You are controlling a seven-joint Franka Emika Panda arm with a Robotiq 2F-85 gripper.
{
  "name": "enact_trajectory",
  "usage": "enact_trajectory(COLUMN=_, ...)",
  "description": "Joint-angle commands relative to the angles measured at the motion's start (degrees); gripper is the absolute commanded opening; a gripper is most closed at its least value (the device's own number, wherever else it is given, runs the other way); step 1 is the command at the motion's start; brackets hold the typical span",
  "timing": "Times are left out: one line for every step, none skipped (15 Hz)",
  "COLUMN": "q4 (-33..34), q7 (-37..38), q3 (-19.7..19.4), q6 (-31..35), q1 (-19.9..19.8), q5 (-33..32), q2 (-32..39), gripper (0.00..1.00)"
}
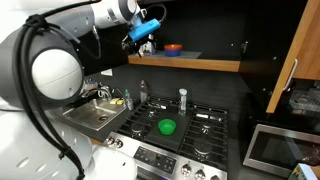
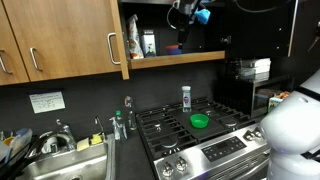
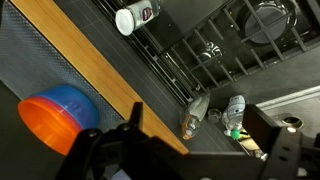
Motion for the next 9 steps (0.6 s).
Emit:
enact_trajectory(q4=-7.86, q7=-0.11, q3=-0.68, q6=5.08, q1=0.67, q5=-1.19, q2=-5.41, gripper=1.00)
enact_trajectory(q4=-9.82, q7=0.32, q3=-0.70, q6=6.93, q1=0.41, q5=-1.89, q2=-6.25, gripper=1.00)
enact_trajectory(q4=-11.48, q7=0.65, q3=-0.94, q6=8.44, q1=0.38, q5=-2.08, q2=-6.74, gripper=1.00)
enact_trajectory(q4=-13.21, q7=0.80, q3=-1.29, q6=9.85, q1=0.40, q5=-2.27, q2=-7.29, gripper=1.00)
enact_trajectory(q4=-14.77, q7=0.78, q3=-1.59, q6=11.04, q1=0.41, q5=-2.44, q2=-7.84, gripper=1.00)
enact_trajectory(q4=-16.32, q7=0.84, q3=-1.87, q6=12.24, q1=0.31, q5=-2.68, q2=-8.15, gripper=1.00)
enact_trajectory(q4=-17.66, q7=0.88, q3=-2.17, q6=13.25, q1=0.28, q5=-2.81, q2=-8.40, gripper=1.00)
enact_trajectory(q4=-18.94, q7=1.04, q3=-2.40, q6=14.35, q1=0.26, q5=-2.88, q2=-8.43, gripper=1.00)
enact_trajectory(q4=-20.18, q7=1.06, q3=-2.67, q6=15.27, q1=0.19, q5=-3.03, q2=-8.58, gripper=1.00)
